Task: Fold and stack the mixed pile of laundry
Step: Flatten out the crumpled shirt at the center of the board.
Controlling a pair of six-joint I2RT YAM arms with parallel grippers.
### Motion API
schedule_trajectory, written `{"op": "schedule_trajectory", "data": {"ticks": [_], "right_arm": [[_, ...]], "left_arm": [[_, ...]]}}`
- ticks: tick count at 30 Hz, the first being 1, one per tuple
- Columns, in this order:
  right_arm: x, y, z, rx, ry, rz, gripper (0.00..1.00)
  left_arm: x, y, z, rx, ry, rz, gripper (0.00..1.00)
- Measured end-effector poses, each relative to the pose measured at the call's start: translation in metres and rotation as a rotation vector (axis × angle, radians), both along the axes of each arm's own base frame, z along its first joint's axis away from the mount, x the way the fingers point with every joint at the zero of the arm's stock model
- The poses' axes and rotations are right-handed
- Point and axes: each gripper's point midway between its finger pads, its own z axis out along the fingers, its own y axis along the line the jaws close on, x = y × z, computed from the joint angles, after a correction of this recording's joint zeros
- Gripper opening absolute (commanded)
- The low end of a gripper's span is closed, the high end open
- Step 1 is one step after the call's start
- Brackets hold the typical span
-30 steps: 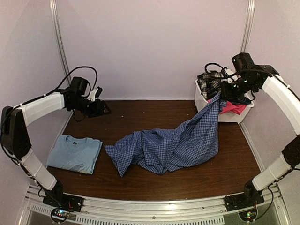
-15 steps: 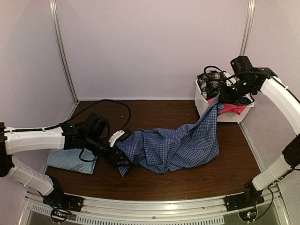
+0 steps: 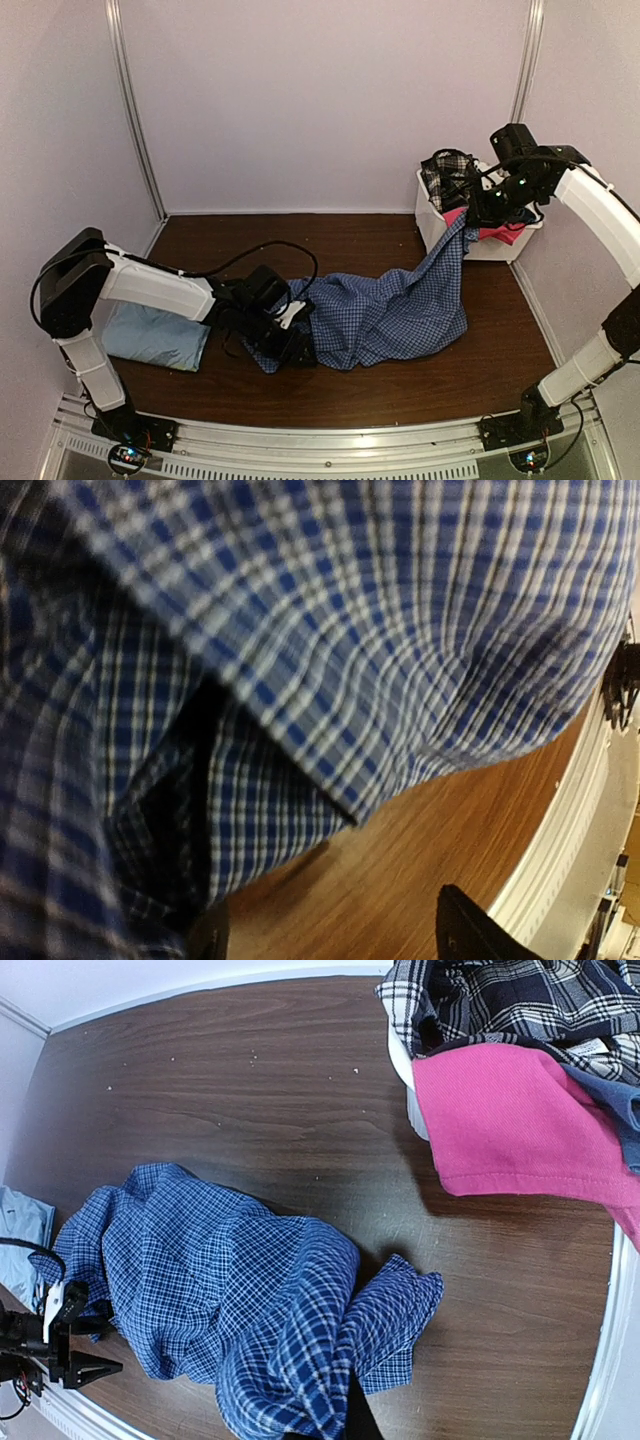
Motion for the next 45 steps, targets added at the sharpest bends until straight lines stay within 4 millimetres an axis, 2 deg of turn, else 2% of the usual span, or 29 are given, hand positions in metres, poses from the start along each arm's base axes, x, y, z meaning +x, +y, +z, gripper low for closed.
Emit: {"op": "schedule_trajectory", "data": {"ticks": [4, 7, 12, 13, 17, 19, 21, 22, 23, 24, 26, 29, 32, 34, 38, 42, 45], "right_arm": [[-0.003, 0.0, 0.001, -0.009, 0.001, 0.02, 0.0], [-0.007, -0.001, 0.001, -0.015, 0.007, 0.028, 0.0], [-0.014, -0.002, 0.009, -0.009, -0.011, 0.036, 0.0], [-0.015, -0.002, 0.011, -0.009, -0.016, 0.039, 0.0], [-0.022, -0.003, 0.015, -0.011, -0.024, 0.056, 0.0], [-0.024, -0.003, 0.016, -0.013, -0.024, 0.058, 0.0], [-0.025, -0.004, 0.016, -0.018, -0.024, 0.059, 0.0], [-0.025, -0.005, 0.017, -0.023, -0.025, 0.056, 0.0], [-0.025, -0.007, 0.018, -0.029, -0.028, 0.054, 0.0], [-0.025, -0.008, 0.023, -0.035, -0.038, 0.05, 0.0], [-0.022, -0.011, 0.038, -0.042, -0.082, 0.039, 0.0], [-0.015, -0.016, 0.084, -0.035, -0.205, 0.017, 0.0], [-0.012, -0.021, 0.129, -0.021, -0.329, -0.002, 0.0], [-0.012, -0.021, 0.154, -0.006, -0.396, -0.007, 0.0], [-0.016, -0.015, 0.202, 0.054, -0.525, 0.015, 0.0], [-0.033, 0.008, 0.239, 0.173, -0.62, 0.137, 0.0], [-0.056, 0.027, 0.256, 0.266, -0.65, 0.253, 0.0]], "left_arm": [[0.018, -0.018, 0.0, -0.035, 0.001, 0.079, 0.69], [0.028, -0.024, -0.001, -0.041, 0.004, 0.132, 0.48], [0.037, -0.024, -0.01, -0.024, 0.004, 0.197, 0.05], [0.038, -0.023, -0.011, -0.02, 0.003, 0.208, 0.0], [0.041, -0.022, -0.01, -0.016, -0.002, 0.231, 0.0], [0.041, -0.022, 0.002, -0.03, -0.011, 0.235, 0.0], [0.041, -0.022, 0.026, -0.051, -0.038, 0.236, 0.0], [0.043, -0.024, 0.047, -0.074, -0.066, 0.237, 0.0], [0.048, -0.03, 0.091, -0.134, -0.124, 0.238, 0.0], [0.05, -0.031, 0.104, -0.155, -0.143, 0.24, 0.0], [0.059, -0.03, 0.171, -0.25, -0.251, 0.273, 0.0], [0.065, -0.001, 0.288, -0.419, -0.445, 0.373, 0.0], [0.063, 0.042, 0.38, -0.556, -0.607, 0.489, 0.0], [0.059, 0.068, 0.428, -0.625, -0.697, 0.552, 0.0], [0.052, 0.095, 0.478, -0.678, -0.806, 0.59, 0.0], [0.041, 0.097, 0.495, -0.682, -0.859, 0.549, 0.0], [0.025, 0.097, 0.504, -0.705, -0.889, 0.491, 0.0]]}}
